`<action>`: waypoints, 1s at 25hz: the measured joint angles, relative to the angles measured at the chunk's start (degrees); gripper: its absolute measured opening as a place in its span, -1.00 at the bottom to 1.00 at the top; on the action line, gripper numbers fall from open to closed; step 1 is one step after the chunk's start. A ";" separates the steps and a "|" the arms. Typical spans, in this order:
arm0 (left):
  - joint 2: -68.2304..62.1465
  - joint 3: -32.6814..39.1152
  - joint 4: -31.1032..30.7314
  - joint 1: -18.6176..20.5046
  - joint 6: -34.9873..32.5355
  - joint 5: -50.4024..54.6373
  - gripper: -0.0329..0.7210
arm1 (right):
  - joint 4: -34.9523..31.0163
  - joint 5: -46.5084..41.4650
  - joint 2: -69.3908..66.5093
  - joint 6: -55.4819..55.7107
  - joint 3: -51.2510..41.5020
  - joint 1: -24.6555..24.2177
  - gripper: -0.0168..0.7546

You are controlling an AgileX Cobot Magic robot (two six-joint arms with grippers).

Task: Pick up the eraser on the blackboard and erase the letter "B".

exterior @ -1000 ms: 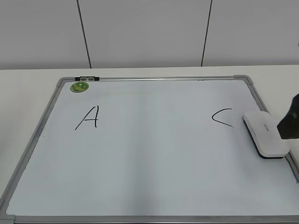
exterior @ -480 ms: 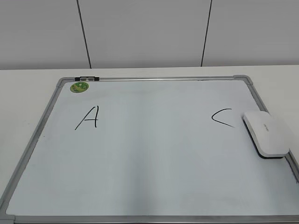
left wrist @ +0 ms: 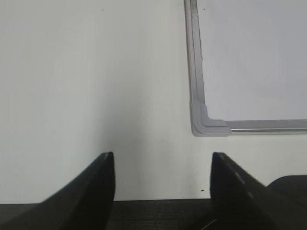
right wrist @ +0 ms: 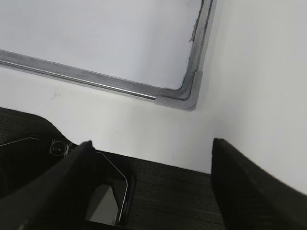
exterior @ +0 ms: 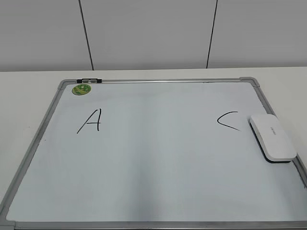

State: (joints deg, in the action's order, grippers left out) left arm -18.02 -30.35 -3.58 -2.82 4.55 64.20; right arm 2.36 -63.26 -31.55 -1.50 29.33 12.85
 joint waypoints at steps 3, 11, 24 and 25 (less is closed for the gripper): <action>0.00 0.52 0.00 0.00 0.00 -0.85 0.32 | 0.14 -0.52 0.00 0.00 -0.78 0.00 0.48; 0.00 0.56 -0.22 0.00 0.00 -1.11 0.25 | 0.13 -0.81 0.11 0.00 -0.92 0.00 0.48; 0.00 0.56 -0.33 0.00 0.00 -1.11 0.25 | 0.13 -0.93 0.49 0.00 -0.92 0.00 0.48; 0.13 0.56 -0.33 0.00 0.00 -1.11 0.25 | 0.13 -0.93 0.73 0.00 -0.92 0.00 0.48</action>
State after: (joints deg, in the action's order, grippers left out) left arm -17.89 -29.79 -3.91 -2.82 4.55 63.08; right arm 2.49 -64.19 -30.82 -1.50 28.41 12.85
